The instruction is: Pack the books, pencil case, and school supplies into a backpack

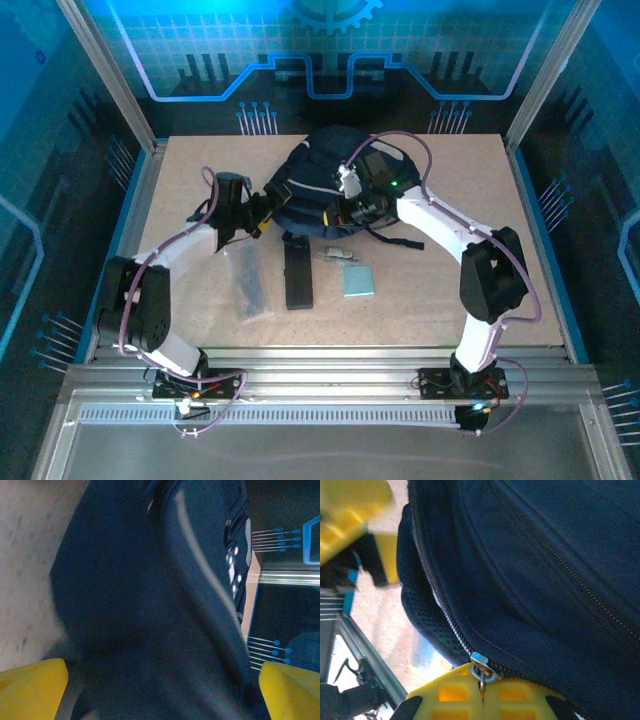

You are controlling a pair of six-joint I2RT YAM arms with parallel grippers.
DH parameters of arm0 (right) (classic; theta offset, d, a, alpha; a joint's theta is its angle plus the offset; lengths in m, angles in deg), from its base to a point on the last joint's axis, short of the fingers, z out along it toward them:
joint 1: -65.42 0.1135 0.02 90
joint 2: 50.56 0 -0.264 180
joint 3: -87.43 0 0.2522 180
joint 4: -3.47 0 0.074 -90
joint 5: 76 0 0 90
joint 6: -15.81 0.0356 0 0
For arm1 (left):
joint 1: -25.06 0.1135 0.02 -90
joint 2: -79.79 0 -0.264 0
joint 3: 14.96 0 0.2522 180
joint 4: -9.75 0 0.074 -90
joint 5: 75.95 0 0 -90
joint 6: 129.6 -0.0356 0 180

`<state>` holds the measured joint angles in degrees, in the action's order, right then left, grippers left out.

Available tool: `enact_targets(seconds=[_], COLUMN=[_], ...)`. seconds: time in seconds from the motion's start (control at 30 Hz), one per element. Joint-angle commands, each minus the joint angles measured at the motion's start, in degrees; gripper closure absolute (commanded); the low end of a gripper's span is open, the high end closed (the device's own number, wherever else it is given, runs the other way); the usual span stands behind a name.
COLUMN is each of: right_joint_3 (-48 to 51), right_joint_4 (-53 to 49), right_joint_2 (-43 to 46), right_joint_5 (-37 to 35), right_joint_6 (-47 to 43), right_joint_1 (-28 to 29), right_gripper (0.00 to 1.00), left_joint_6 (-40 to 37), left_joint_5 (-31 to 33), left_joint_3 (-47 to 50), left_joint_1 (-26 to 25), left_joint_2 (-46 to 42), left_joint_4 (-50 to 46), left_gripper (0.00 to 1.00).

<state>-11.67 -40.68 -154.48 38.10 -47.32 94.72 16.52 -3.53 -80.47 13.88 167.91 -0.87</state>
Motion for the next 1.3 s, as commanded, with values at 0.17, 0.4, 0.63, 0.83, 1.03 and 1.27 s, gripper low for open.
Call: enact_targets(seconds=[0.17, 0.4, 0.63, 0.83, 1.03, 1.27], right_joint_3=[-1.62, 5.35, 10.22, 10.42, 1.98, -1.58], right_joint_4=[8.31, 2.41, -14.67, -18.92, -20.71, -20.59], right_joint_2=[0.69, 3.56, 3.16, 0.47, -6.53, -7.73], right_joint_5=[7.41, 7.27, -4.54, -28.83, -44.82, -45.59], right_joint_6=[4.3, -0.41, -17.59, -21.38, -20.51, -19.87], right_joint_1=[3.11, 3.04, -1.25, -4.81, -10.3, -12.1], right_gripper=[1.0, 1.0, 1.0, 1.0, 1.0, 1.0], left_joint_6=[10.62, 15.68, 12.0, 7.63, 3.26, -0.46], left_joint_5=[4.47, 3.76, 1.96, -0.46, -3.4, -5.09], left_joint_3=[2.99, 2.31, 1.12, -0.36, -2.25, -3.76], left_joint_1=[-4.52, -5.81, -2.19, 1.55, 3.32, 5.79], left_joint_2=[1.53, 7.33, 3.83, -1.18, -3.85, -3.45], left_joint_4=[9.67, 22.23, 17.53, 9.57, 1.85, -2.45], left_gripper=[0.01, 1.0, 1.0, 1.0, 1.0, 1.0])
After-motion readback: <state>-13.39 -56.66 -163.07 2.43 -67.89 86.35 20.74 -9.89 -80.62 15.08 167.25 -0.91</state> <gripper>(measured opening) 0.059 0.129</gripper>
